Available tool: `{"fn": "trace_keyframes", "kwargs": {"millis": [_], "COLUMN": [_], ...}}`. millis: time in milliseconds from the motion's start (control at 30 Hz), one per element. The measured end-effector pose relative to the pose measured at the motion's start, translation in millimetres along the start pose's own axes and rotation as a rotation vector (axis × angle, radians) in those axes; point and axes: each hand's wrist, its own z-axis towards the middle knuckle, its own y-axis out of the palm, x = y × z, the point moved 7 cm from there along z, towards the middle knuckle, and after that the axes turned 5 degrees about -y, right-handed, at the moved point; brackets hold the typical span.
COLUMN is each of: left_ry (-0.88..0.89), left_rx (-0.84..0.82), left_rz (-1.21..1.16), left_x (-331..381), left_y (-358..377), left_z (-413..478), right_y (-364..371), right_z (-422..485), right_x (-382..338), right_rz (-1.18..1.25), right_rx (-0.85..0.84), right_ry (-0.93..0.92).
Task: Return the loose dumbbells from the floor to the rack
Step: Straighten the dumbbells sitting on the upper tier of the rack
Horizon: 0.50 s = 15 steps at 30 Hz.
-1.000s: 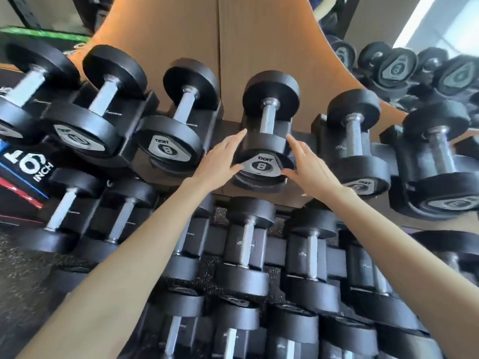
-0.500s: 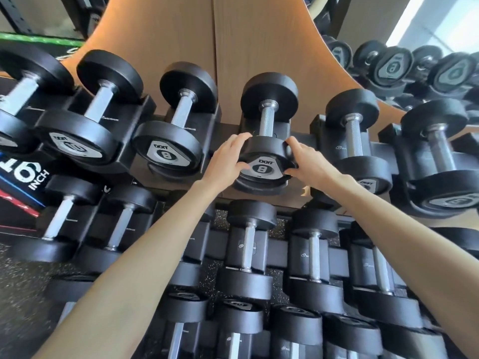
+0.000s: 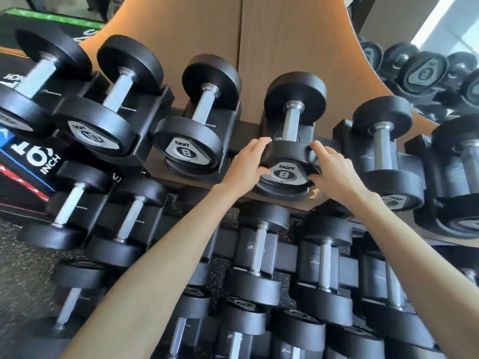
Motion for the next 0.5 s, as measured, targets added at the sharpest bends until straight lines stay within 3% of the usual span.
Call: {"fn": "trace_keyframes", "kwargs": {"millis": [233,500], "left_ry": [0.098,0.068], "left_rx": [-0.05,-0.033], "left_rz": [0.043,0.152], "left_x": [-1.3,4.4], "left_y": [4.7,2.3], "left_z": [8.0,-0.7], "right_y": [4.1,13.4], "right_z": [-9.5,-17.3], "right_x": [7.8,-3.9], "right_rz": [0.087,0.063], "right_rx": [0.093,0.087], "right_ry": [0.092,0.129]}}
